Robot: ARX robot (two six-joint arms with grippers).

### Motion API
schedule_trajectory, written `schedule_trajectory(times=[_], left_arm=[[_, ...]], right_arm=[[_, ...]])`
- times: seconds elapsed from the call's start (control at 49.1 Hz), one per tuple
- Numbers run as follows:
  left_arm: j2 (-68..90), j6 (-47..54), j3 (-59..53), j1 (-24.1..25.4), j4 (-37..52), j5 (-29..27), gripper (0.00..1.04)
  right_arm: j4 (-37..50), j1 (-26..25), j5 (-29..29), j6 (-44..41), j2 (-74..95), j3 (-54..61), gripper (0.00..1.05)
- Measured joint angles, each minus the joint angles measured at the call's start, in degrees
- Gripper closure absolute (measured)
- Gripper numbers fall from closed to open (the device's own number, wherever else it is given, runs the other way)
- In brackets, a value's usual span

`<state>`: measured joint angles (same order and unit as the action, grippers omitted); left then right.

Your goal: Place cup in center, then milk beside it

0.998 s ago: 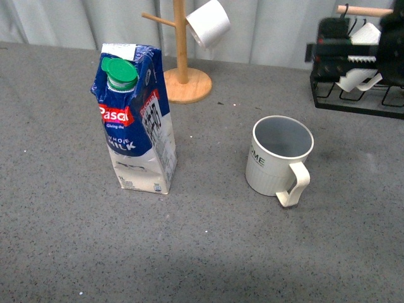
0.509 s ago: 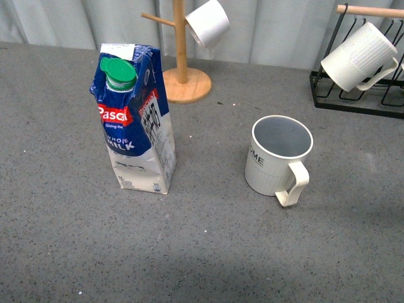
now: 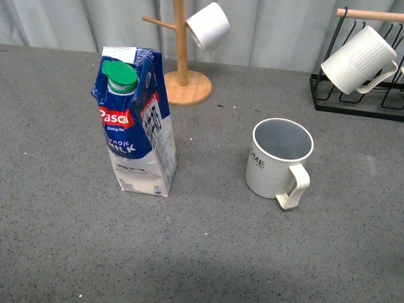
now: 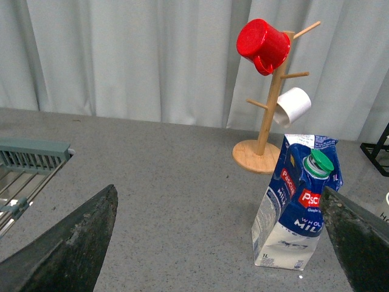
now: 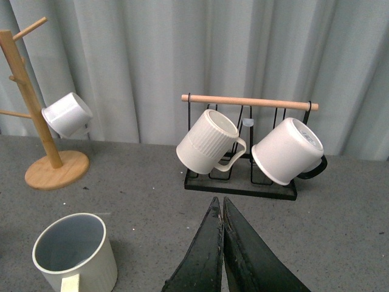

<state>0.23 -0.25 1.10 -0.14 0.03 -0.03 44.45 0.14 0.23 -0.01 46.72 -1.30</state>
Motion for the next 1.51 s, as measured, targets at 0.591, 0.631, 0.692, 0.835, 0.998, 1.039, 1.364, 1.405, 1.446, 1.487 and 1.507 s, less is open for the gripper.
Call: schedule_trajectory(times=[0.591,0.631,0.692,0.835,0.998,1.039,1.364,1.405,1.446,1.487,1.507], left_arm=[[0.0,0.0,0.0,0.0,0.0,0.0,0.07],[0.0,0.0,0.0,0.0,0.0,0.0,0.07],[0.0,0.0,0.0,0.0,0.0,0.0,0.07],[0.0,0.0,0.0,0.0,0.0,0.0,0.07],[0.0,0.0,0.0,0.0,0.0,0.0,0.07],[0.0,0.0,0.0,0.0,0.0,0.0,0.07],[0.0,0.0,0.0,0.0,0.0,0.0,0.07],[0.0,0.0,0.0,0.0,0.0,0.0,0.07],[0.0,0.0,0.0,0.0,0.0,0.0,0.07],[0.0,0.0,0.0,0.0,0.0,0.0,0.07],[0.0,0.0,0.0,0.0,0.0,0.0,0.07]], right_arm=[[-18.9,0.0,-0.1,0.0,-21.1,1.0,1.04],[-20.1,0.0,-0.1,0.0,-22.3,1.0,1.04],[-22.2,0.0,-0.2,0.0,-24.5,1.0,1.04],[-25.3,0.0,-0.2,0.0,-27.7,1.0,1.04],[-28.1,0.0,-0.2,0.0,-30.5,1.0,1.04],[-28.8,0.0,-0.2,0.0,-31.3,1.0,1.04],[-33.4,0.0,-0.2,0.0,-35.9,1.0,1.04],[-33.9,0.0,-0.2,0.0,-36.4,1.0,1.04],[-34.4,0.0,-0.2,0.0,-36.9,1.0,1.04],[-38.1,0.0,-0.2,0.0,-39.6,1.0,1.04],[-39.2,0.0,-0.2,0.0,-40.4,1.0,1.04]])
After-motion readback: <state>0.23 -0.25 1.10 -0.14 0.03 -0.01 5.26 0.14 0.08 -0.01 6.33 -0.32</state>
